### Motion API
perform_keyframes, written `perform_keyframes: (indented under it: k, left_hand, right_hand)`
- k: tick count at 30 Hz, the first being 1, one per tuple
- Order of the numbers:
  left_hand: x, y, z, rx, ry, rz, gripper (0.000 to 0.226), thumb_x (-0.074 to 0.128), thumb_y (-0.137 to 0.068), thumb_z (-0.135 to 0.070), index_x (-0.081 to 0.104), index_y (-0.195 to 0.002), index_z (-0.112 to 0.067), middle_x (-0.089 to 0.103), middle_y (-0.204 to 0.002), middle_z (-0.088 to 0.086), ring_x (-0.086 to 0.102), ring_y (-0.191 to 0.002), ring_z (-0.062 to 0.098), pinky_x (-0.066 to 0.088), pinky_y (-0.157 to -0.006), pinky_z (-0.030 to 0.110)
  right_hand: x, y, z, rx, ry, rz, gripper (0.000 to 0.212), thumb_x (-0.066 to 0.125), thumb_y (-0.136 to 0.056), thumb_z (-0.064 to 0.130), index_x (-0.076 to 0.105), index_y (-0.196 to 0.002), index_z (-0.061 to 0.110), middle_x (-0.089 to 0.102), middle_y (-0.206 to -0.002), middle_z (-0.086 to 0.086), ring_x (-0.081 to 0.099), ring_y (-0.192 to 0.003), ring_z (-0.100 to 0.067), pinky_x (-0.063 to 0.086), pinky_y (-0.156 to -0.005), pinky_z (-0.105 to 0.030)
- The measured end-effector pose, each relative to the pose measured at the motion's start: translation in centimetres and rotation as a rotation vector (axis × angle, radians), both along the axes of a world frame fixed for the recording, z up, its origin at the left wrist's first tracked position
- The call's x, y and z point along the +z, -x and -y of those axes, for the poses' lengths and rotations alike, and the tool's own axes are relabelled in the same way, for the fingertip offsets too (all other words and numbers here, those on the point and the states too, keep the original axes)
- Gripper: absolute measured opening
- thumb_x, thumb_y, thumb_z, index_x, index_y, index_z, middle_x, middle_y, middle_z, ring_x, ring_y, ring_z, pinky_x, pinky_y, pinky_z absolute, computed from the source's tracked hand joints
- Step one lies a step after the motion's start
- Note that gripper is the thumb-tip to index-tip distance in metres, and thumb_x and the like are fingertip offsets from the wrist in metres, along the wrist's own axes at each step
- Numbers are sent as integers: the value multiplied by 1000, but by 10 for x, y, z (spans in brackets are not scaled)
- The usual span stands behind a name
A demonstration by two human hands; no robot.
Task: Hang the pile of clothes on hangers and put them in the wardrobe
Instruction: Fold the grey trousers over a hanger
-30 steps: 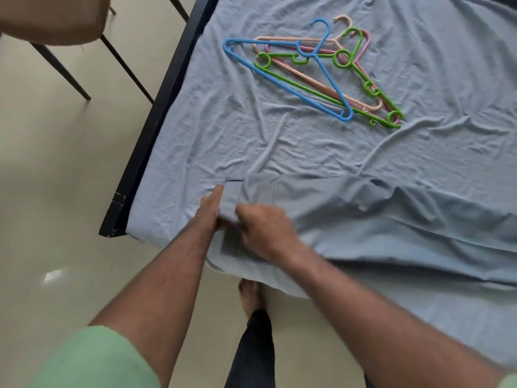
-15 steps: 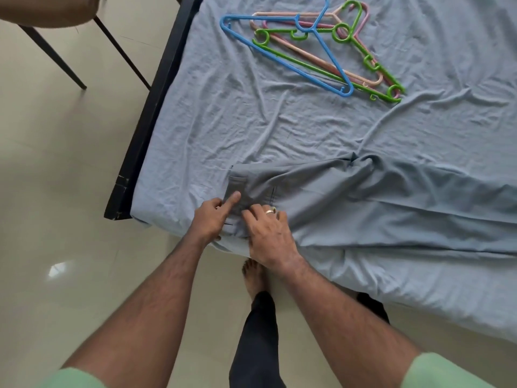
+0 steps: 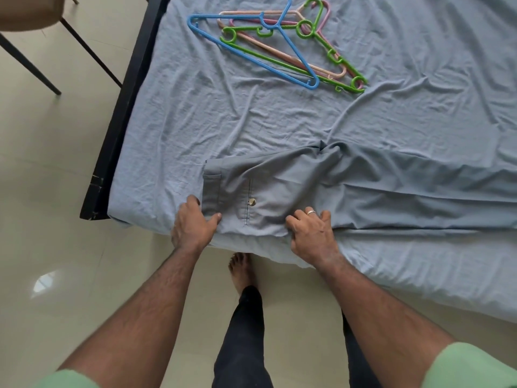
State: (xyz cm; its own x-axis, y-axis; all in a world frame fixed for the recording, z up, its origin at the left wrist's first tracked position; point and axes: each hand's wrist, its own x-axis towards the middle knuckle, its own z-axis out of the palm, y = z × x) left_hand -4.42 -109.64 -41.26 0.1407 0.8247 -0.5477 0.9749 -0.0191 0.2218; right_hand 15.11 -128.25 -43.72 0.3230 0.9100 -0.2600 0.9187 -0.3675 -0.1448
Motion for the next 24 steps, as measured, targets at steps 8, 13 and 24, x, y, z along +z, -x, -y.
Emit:
perform_keyframes:
  k: [8, 13, 24]
  left_hand:
    - [33, -58, 21, -446, -127, 164, 32, 72, -88, -43, 56, -95, -16, 51, -97, -1, 51, -84, 19, 46, -83, 39]
    - [46, -129, 42, -543, 24, 225, 21, 71, -90, -34, 61, -100, -18, 55, -95, -6, 59, -88, 20, 50, -79, 38]
    - [44, -324, 142, -866, 158, 274, 24, 72, -89, -31, 62, -106, -17, 58, -104, 0, 59, -97, 23, 50, -86, 39]
  right_hand:
    - [20, -28, 10, -163, 5, -115, 19, 61, -80, 35, 64, -93, 21, 62, -93, 5, 58, -95, -20, 36, -78, -43]
    - [36, -79, 30, -332, -43, -118, 11, 66, -80, 26, 65, -91, 21, 64, -90, 2, 60, -91, -24, 38, -77, -44]
    - [60, -252, 169, -683, -85, -49, 5, 61, -86, 15, 61, -90, 18, 62, -92, -1, 58, -95, -26, 37, -80, -44]
